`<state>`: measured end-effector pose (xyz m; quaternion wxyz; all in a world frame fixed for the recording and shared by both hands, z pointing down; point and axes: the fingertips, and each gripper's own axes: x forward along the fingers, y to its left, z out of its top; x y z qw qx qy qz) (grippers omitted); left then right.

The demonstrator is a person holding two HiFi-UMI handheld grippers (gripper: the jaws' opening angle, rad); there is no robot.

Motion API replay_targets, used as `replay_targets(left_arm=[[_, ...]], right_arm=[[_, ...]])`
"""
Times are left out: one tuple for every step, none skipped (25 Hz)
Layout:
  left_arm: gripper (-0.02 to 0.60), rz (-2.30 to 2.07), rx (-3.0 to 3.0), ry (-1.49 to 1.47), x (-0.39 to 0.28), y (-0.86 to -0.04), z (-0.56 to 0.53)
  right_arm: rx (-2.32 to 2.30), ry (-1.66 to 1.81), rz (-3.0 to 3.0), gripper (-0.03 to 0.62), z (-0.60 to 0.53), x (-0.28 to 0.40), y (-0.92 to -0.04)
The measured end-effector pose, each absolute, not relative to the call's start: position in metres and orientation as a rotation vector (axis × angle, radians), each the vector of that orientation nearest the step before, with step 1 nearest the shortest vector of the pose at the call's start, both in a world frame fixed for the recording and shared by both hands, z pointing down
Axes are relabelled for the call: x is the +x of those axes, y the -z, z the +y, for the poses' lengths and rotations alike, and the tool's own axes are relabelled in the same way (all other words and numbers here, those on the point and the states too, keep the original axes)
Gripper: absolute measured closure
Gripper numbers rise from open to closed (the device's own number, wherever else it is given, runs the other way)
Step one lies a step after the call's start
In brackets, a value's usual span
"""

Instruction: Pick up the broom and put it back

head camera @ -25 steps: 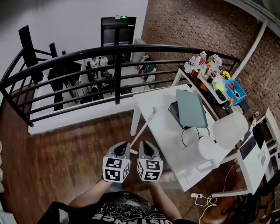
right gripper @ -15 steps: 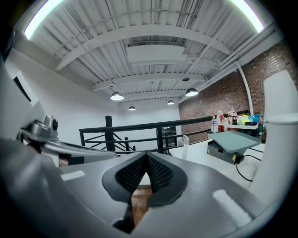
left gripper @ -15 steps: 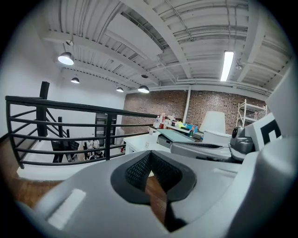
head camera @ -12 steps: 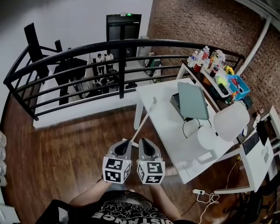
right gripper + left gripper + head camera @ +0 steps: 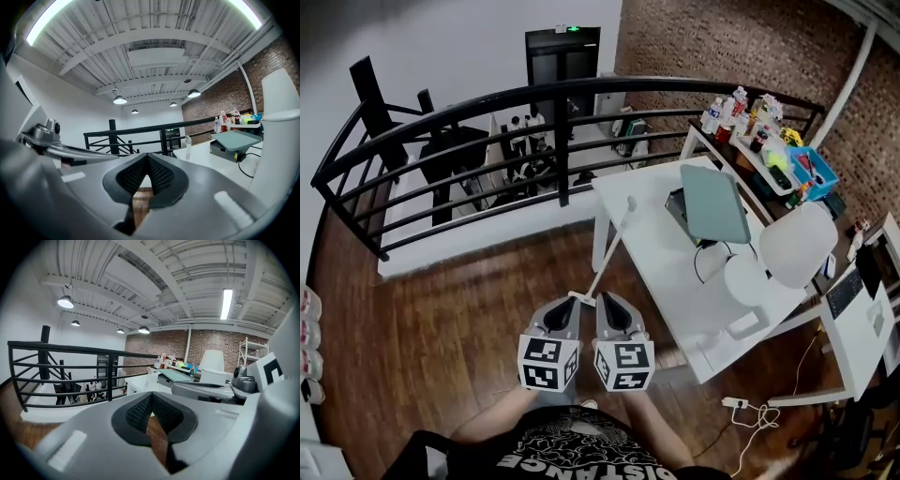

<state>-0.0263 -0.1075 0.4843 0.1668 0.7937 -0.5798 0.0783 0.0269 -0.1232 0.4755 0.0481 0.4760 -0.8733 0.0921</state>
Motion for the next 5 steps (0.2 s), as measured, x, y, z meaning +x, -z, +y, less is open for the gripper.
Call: replay_targets(left_arm=[[0.577, -1.649, 2.259, -0.225, -0.0262, -0.4848, -0.1068], [0.577, -1.648, 2.26, -0.226, -0.0261, -0.4849, -0.1063], [0.577, -1.648, 2.261, -0.228, -0.0261, -0.4847, -0.1057], [0.577, -1.648, 2.262, -0.229, -0.0262, -0.4845, -0.1053], [0.577, -1.649, 2.263, -0.23, -0.0264, -0.4842, -0.1048]], right_arm=[[1.45, -0.281, -2.664, 0.594, -0.1229, 0.0263, -0.4754], [1.449, -0.281, -2.664, 0.594, -0.1226, 0.0258, -0.4752], [1.448, -0.282, -2.665, 0.594, -0.1222, 0.0253, -0.475], [1.447, -0.282, -2.666, 0.594, -0.1217, 0.0248, -0.4747], [1.446, -0.283, -2.667, 0.594, -0.1212, 0.0242, -0.4743]])
